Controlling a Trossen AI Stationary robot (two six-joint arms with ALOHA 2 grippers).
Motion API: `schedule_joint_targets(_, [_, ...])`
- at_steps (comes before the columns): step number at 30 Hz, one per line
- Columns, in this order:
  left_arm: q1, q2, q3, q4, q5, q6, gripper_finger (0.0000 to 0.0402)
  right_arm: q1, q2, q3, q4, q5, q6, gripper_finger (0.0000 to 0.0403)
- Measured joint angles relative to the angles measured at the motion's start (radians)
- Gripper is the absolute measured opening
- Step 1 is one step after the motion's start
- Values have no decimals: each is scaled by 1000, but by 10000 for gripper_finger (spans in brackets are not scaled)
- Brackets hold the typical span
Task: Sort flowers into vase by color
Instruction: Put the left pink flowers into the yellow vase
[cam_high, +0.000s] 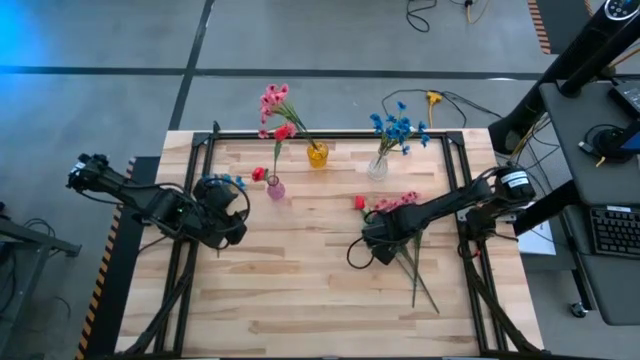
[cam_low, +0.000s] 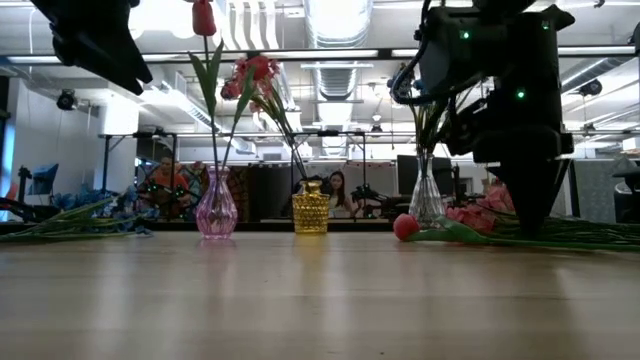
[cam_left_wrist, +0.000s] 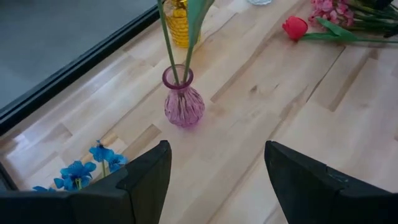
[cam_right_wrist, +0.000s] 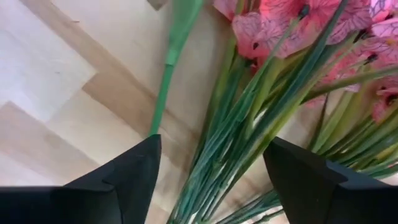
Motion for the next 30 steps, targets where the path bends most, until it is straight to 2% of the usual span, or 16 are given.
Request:
schedule_joint_targets(10, [0, 30, 0, 7, -8, 0, 240, -13, 39, -26, 25, 20, -7, 191])
schedule_joint_targets(15, [0, 42, 0, 8, -8, 0, 240, -16, 28, -31, 22, 22, -4, 137])
schedule_joint_targets(24, [0, 62, -1, 8, -8, 0, 240, -16, -57, -31, 17, 22, 20, 40])
schedule_joint_targets(30, [0, 68, -1, 8, -8, 0, 240, -15, -158, -31, 9, 28, 49, 17])
